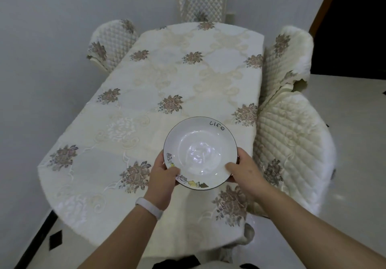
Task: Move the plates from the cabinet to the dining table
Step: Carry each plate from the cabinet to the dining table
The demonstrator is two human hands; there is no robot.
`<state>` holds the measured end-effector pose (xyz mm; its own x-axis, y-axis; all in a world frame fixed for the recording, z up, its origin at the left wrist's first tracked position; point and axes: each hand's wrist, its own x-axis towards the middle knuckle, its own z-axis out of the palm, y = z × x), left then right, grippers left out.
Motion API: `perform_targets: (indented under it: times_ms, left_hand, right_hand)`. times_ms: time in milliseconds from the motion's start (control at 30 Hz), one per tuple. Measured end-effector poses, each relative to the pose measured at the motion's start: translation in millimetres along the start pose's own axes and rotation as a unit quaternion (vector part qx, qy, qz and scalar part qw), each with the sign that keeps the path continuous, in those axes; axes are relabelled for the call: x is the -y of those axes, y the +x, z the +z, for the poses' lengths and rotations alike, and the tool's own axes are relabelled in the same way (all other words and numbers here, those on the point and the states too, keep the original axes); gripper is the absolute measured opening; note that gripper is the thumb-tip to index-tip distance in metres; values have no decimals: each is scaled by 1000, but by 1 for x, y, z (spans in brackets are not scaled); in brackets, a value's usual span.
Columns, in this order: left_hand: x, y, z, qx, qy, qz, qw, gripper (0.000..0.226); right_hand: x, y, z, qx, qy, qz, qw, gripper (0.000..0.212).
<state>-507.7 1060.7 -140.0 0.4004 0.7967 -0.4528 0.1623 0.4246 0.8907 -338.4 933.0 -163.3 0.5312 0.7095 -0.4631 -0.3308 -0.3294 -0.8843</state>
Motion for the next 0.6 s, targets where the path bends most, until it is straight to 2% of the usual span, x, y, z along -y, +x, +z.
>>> perform_targets:
  times_ms: [433, 600]
  left_hand:
    - [6, 88, 29, 52, 70, -55, 995, 65]
    - [24, 122, 29, 38, 125, -64, 989, 56]
  right_hand:
    - [-6, 59, -17, -72, 3, 50, 996, 43]
    - [-22, 87, -21, -108, -27, 74, 991, 48]
